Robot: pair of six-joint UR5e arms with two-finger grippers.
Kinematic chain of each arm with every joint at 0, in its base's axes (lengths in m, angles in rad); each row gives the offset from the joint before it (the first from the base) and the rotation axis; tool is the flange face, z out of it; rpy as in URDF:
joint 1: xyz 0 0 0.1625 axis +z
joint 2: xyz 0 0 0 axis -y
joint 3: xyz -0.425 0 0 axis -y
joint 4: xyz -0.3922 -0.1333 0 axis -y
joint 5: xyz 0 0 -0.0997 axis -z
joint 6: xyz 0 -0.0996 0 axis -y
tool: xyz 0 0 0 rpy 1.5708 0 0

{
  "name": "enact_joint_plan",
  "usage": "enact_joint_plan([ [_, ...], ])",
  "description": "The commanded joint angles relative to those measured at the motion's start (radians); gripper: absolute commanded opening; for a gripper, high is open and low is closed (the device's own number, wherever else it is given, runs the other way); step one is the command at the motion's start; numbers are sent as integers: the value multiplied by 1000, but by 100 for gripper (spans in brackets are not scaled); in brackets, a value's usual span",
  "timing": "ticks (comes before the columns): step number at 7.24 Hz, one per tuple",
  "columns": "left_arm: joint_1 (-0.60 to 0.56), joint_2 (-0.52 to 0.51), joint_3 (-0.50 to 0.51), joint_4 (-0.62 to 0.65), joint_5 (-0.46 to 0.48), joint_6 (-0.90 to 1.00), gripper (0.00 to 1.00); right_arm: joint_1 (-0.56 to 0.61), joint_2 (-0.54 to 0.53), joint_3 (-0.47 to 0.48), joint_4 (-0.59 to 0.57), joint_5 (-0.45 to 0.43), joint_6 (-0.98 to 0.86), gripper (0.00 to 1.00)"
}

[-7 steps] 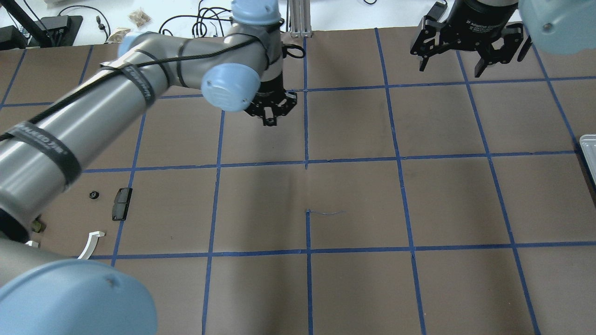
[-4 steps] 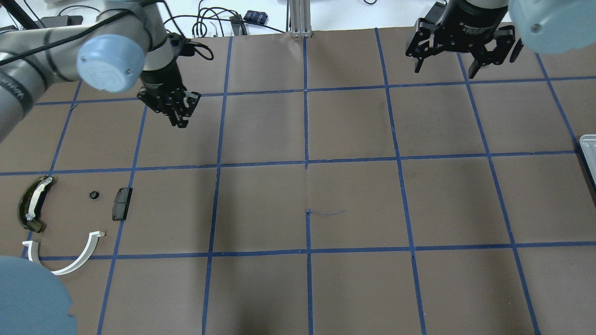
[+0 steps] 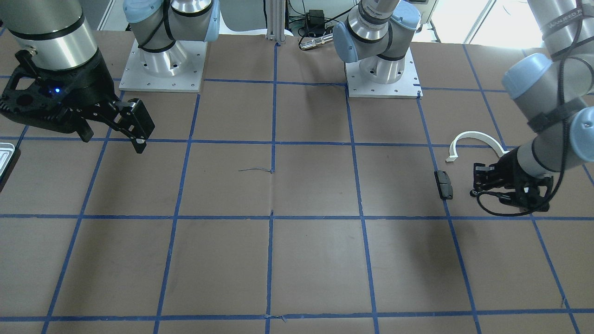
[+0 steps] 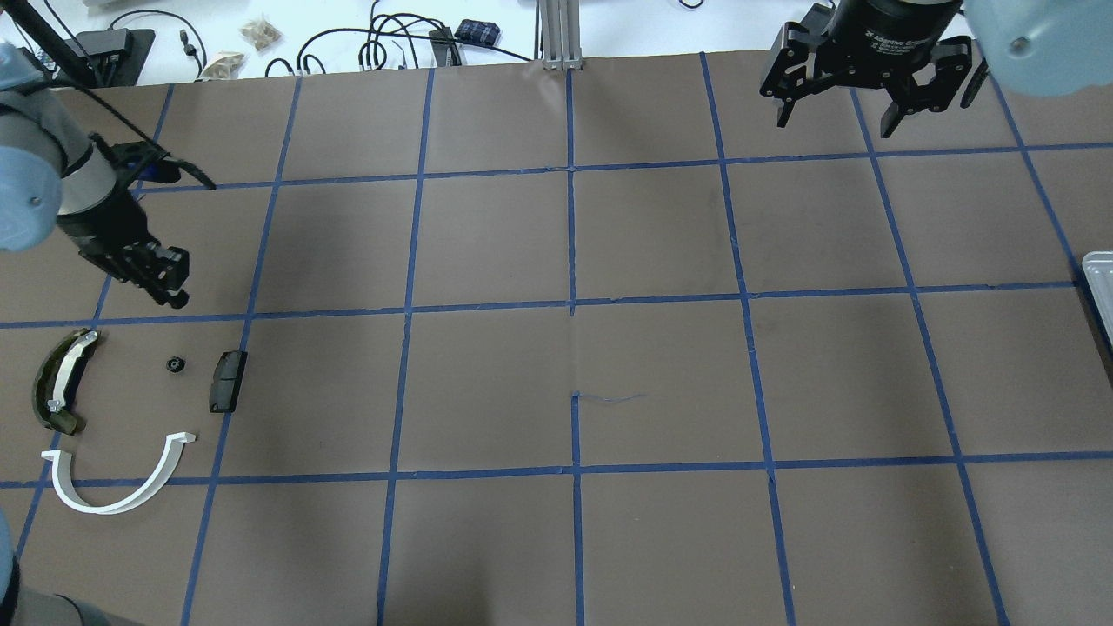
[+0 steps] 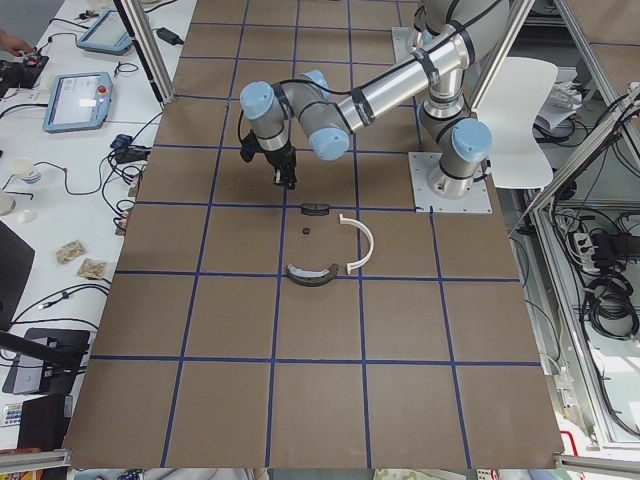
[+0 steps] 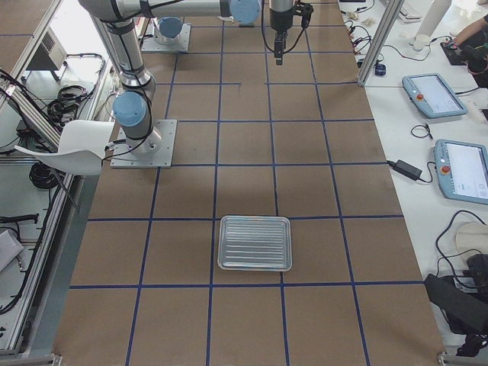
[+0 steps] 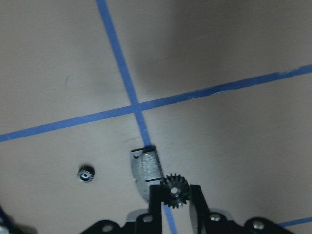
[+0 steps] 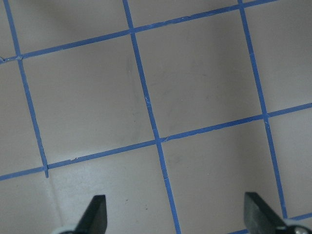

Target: Place bearing gear from tray to pile

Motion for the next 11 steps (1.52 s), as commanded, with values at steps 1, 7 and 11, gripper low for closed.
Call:
enact_joint_plan([
  [1,180,-34,-94,186,-7,181,0,1,-20,-11,2,1,4,100],
  [7,167,-111,-126,270,-83,175,0,-1,-43,-9,41,-2,-2,100],
  [11,160,-108,-128,270,-88,163,49,1,-48,-5,66,1,4,100],
])
